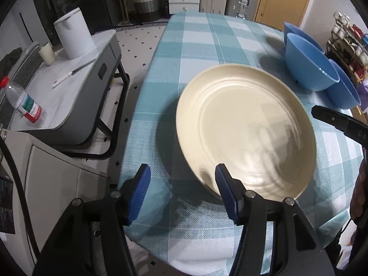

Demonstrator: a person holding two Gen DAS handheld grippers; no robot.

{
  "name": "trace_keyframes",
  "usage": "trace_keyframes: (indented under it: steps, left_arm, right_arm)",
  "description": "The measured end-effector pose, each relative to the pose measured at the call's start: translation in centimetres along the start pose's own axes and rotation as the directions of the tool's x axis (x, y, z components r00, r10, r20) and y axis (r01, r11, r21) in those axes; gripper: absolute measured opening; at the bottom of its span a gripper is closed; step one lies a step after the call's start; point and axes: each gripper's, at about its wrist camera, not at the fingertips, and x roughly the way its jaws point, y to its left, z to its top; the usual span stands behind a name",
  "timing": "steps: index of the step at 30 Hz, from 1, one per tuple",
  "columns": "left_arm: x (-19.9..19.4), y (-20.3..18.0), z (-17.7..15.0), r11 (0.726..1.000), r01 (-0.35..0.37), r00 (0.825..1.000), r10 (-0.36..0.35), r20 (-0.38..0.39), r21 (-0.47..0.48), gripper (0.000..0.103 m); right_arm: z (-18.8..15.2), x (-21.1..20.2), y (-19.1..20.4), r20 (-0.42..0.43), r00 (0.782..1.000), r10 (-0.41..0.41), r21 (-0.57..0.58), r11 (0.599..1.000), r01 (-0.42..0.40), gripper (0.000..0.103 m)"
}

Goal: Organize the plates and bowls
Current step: 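Open both grippers and release the plate onto the stack, then raise both grippers away from the plate stack toward the blue bowls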

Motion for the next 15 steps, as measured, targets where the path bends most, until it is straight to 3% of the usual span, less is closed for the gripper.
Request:
trace_keyframes:
  steps: [3, 7, 10, 12, 15]
  left_arm:
    - [-1.4, -0.3, 0.3, 1.0, -0.016, 0.999, 0.016, 0.041, -0.001, 0.079]
    - [-3.7, -1.3, 1.1, 1.0, 0.015, 0.993, -0.017, 0.113, 0.012, 0.079]
    - [-5.1, -2.7, 2.1, 0.998, 0.051, 0.986, -0.054, 0.156, 0.024, 0.08]
    - [-5.9, -4.0, 2.8, 0.997, 0.067, 0.979, -0.073, 0.188, 0.042, 0.08]
    - [-6.8, -6.3, 3.8, 0.992, 0.101, 0.968, -0.115, 0.222, 0.074, 0.081]
  right_arm:
    - [-0.1, -1.5, -0.3, 0.045, 0.999, 0.001, -0.001, 1.0, -0.001, 0.029]
    - [-0.3, -4.4, -0.7, 0.135, 0.991, -0.01, -0.008, 1.0, 0.011, 0.031]
    - [-0.7, -6.9, -1.0, 0.213, 0.977, -0.024, -0.018, 0.999, 0.029, 0.051]
    - [-1.1, -9.1, -1.2, 0.295, 0.954, -0.055, -0.016, 0.998, 0.063, 0.073]
    - [-1.5, -11.9, -1.6, 0.391, 0.917, -0.082, -0.012, 0.995, 0.095, 0.088]
